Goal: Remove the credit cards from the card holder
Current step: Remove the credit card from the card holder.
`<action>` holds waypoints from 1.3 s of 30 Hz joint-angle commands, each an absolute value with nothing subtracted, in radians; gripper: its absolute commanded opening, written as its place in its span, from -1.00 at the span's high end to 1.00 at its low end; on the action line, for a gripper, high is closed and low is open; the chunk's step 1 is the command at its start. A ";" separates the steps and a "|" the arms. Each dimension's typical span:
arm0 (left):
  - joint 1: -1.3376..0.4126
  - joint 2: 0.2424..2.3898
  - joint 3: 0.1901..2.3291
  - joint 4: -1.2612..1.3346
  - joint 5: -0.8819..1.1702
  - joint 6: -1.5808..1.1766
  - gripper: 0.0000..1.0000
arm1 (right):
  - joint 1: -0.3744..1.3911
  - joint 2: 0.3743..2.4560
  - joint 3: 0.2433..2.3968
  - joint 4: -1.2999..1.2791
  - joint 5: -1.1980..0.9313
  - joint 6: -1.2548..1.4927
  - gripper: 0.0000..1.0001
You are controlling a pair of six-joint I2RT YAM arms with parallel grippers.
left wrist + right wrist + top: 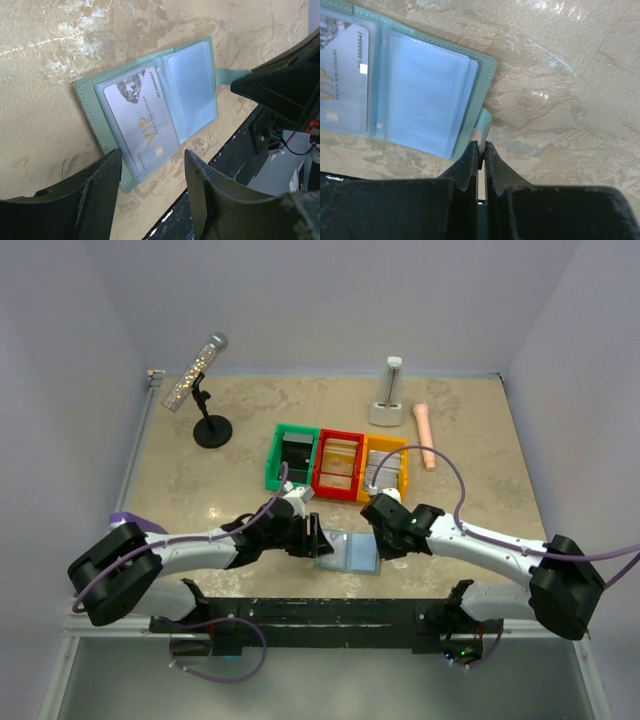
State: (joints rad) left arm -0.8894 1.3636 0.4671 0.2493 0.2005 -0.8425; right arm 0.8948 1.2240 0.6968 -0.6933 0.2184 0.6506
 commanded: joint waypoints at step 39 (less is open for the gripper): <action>-0.882 1.423 0.495 0.393 0.232 -0.900 0.57 | 0.841 1.288 0.635 -0.164 -0.210 0.716 0.99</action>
State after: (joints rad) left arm -0.8856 1.3994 0.4549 0.3168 0.2062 -0.8803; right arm 0.8490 1.2602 0.6712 -0.3191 -0.1394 0.6712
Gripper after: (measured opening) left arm 0.221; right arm 0.007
